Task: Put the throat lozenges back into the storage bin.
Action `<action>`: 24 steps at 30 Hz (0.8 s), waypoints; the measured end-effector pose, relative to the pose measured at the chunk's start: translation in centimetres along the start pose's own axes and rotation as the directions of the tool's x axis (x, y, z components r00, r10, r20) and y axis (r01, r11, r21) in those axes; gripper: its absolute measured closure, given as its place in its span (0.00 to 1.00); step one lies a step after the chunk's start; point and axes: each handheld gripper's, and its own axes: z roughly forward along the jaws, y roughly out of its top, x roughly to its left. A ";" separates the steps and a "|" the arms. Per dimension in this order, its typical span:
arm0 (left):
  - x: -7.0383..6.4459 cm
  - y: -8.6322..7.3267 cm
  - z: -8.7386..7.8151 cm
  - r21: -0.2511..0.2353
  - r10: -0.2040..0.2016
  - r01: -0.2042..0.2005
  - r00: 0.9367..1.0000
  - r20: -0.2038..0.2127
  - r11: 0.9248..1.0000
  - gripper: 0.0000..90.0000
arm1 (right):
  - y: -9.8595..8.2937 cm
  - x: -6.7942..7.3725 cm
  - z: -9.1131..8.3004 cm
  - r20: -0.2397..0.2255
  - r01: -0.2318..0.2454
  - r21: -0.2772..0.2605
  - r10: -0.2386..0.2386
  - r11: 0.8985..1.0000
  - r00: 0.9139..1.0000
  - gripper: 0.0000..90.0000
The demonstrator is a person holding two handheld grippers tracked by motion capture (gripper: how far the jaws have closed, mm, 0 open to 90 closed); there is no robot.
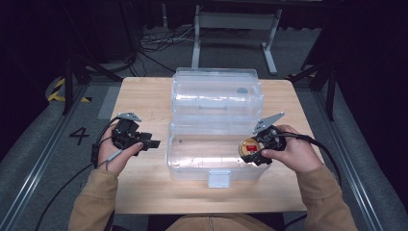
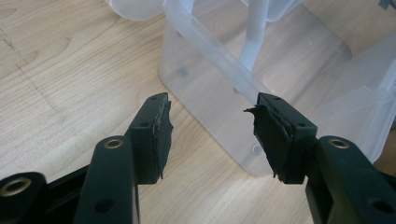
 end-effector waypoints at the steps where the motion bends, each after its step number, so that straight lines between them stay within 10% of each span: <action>1: 0.0 -0.1 0.0 0.000 -0.002 0.002 1.000 -0.002 1.000 0.52 | 0.0 -0.1 0.1 0.006 -0.003 0.009 0.003 1.000 1.000 0.22; 9: 0.2 -0.8 -0.6 -0.006 -0.016 0.016 1.000 -0.014 1.000 0.52 | 0.1 -0.5 1.2 0.011 -0.072 0.050 0.072 0.996 0.997 0.22; 24: 0.2 -1.2 -0.8 -0.006 -0.028 0.028 0.999 -0.019 1.000 0.52 | 0.6 -0.8 2.7 0.027 -0.055 0.233 0.050 0.971 0.998 0.22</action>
